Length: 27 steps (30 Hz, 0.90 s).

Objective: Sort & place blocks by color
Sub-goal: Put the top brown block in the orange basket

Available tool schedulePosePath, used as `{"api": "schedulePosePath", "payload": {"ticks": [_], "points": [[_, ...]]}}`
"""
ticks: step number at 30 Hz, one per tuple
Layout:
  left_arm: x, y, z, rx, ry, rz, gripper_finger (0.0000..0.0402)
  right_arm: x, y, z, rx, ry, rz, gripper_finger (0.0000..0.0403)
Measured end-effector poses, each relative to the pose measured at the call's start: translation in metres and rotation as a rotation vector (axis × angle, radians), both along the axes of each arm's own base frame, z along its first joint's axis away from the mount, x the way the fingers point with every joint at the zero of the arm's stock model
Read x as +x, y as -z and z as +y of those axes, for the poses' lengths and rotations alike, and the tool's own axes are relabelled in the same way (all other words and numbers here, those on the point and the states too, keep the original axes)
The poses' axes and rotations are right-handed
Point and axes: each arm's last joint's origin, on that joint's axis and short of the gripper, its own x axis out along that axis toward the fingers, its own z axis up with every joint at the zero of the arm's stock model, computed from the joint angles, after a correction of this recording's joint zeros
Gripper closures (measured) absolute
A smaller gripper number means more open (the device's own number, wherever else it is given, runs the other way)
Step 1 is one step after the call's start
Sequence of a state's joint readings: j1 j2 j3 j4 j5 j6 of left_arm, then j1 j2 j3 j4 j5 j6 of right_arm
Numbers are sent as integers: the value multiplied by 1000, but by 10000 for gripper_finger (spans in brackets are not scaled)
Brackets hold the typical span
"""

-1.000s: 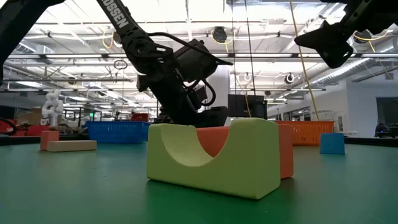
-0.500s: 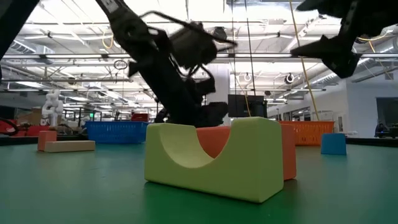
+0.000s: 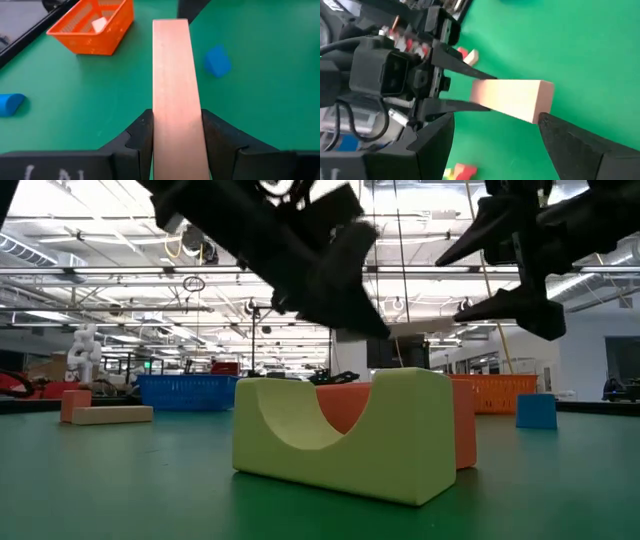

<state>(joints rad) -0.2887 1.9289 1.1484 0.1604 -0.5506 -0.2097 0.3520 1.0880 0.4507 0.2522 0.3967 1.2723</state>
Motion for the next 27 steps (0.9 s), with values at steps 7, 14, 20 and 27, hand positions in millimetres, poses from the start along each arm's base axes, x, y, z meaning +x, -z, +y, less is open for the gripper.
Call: {"api": "schedulePosePath", "payload": {"ticks": [7, 14, 20, 27], "points": [[-1, -3, -12, 7, 29, -41, 271, 1, 0, -1, 48, -65, 5, 122], [-1, -4, -13, -11, 32, -51, 271, -1, 3, -1, 62, -73, 48, 122], [0, -8, -15, -20, 32, -71, 271, -4, 10, -1, 70, -81, 128, 122], [2, -11, -15, -18, 39, -107, 271, 1, 2, -4, 23, -73, 31, 122]]}}
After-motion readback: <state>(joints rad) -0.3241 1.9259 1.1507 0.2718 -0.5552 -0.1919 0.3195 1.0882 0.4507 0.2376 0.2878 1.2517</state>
